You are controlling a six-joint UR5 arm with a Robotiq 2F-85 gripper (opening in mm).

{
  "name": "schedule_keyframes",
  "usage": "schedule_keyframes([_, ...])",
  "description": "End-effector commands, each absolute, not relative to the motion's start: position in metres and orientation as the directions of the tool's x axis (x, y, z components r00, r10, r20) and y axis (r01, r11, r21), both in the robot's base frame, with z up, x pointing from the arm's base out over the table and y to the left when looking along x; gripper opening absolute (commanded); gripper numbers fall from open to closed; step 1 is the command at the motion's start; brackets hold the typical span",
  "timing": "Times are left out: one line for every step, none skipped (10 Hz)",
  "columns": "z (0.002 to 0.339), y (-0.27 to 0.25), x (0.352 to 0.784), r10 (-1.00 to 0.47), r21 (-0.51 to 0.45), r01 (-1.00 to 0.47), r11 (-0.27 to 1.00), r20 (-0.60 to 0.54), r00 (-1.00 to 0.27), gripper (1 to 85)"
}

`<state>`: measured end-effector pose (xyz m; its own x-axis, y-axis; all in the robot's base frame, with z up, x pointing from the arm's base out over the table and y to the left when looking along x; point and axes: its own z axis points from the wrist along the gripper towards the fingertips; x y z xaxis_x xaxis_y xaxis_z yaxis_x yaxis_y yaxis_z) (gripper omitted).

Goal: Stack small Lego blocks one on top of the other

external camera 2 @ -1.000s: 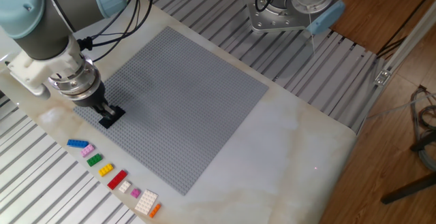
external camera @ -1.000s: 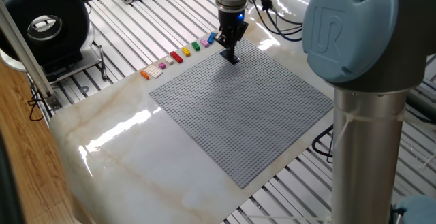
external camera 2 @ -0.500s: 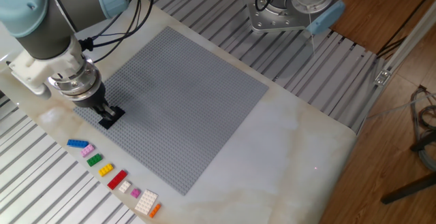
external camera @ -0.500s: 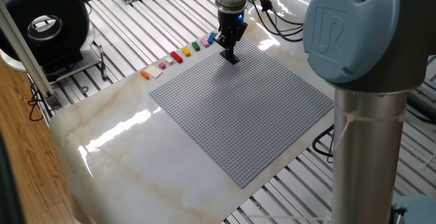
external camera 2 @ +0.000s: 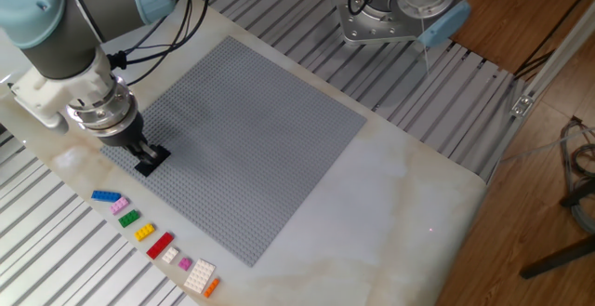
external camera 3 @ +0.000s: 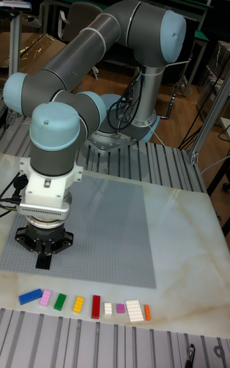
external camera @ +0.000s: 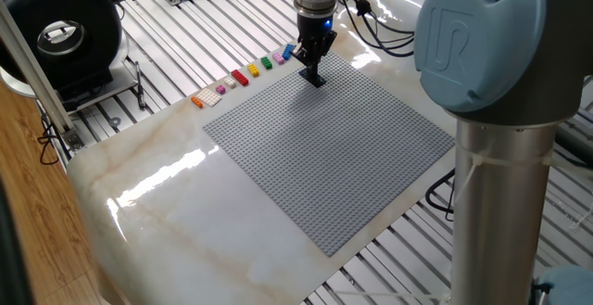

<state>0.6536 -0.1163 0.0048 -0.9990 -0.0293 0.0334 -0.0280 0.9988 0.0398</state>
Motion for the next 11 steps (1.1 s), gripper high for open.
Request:
schedule_keyframes([0.007,-0.114,0.658,-0.019,0.057,-0.017,0.998,0.024,-1.000,1.0])
schedule_keyframes([0.006,-0.113,0.659,-0.017,0.057,-0.016,0.998,0.021,-1.000,1.0])
schedule_keyframes([0.003,-0.112,0.662,-0.013,0.056,-0.013,0.998,0.006,-1.000,1.0])
schedule_keyframes([0.002,-0.111,0.664,-0.011,0.056,-0.012,0.998,-0.003,-1.000,1.0])
schedule_keyframes([0.007,-0.113,0.659,-0.008,0.052,-0.007,0.999,0.026,-1.000,1.0])
schedule_keyframes([0.012,-0.114,0.656,-0.003,0.049,0.000,0.999,0.045,-0.999,1.0])
schedule_keyframes([0.012,-0.111,0.656,0.005,0.059,0.007,0.998,0.042,-0.999,1.0])
schedule_keyframes([0.011,-0.108,0.658,0.014,0.059,0.016,0.998,0.038,-0.999,1.0])
schedule_keyframes([0.011,-0.106,0.658,0.025,0.041,0.027,0.999,0.043,-0.999,1.0])
schedule_keyframes([0.011,-0.105,0.656,0.030,0.027,0.032,0.999,0.050,-0.998,1.0])
schedule_keyframes([0.010,-0.103,0.656,0.032,0.027,0.033,0.999,0.050,-0.998,1.0])
